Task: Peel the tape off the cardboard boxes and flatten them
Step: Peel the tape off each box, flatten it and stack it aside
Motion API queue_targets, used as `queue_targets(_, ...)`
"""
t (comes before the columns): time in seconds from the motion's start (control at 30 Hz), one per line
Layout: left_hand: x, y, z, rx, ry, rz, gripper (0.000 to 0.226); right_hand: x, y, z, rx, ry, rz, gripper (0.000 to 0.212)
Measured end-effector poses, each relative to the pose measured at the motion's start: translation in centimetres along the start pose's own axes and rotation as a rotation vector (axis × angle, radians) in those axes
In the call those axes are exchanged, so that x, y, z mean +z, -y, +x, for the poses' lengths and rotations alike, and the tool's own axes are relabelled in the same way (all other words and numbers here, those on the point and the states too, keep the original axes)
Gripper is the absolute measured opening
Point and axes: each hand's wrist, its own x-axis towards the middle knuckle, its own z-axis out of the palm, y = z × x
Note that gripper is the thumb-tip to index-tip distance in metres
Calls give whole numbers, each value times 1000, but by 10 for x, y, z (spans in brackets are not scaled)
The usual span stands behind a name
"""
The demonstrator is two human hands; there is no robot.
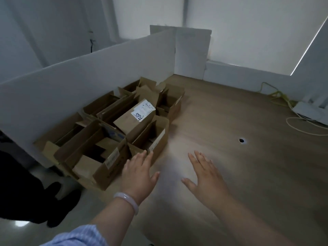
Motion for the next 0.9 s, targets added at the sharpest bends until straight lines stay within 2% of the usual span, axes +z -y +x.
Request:
queue_targets(0.17,21,34,73,30,81,28,76,21,10,46,113,2,-1,76)
queue_targets(0.27,32,40,107,51,140,59,75,32,10,62,188,-1,7,85)
queue_targets(0.37,39,41,127,113,207,108,53,42,7,67,230,28,2,86)
queue_targets(0.47,41,37,133,172,170,118,35,45,3,68,269,72,-11,78)
queue_targets(0.57,34,25,134,241,116,-91,30,39,-6,64,326,89,68,76)
queue_targets(0.63,22,13,135,278,170,-347,21,33,-15,63,387,55,176,79)
queue_targets(0.7,8,0,137,226,338,-684,15,24,-27,60,484,-43,314,87)
queue_targets(0.77,-5,-13,137,139,521,-938,22,12,-41,54,614,-152,508,94)
queue_targets(0.83,-12,-23,137,80,653,-1056,26,3,-55,43,700,-197,708,94)
queue_targets(0.9,-13,-30,136,29,693,-1116,24,-2,-66,31,685,-188,864,82)
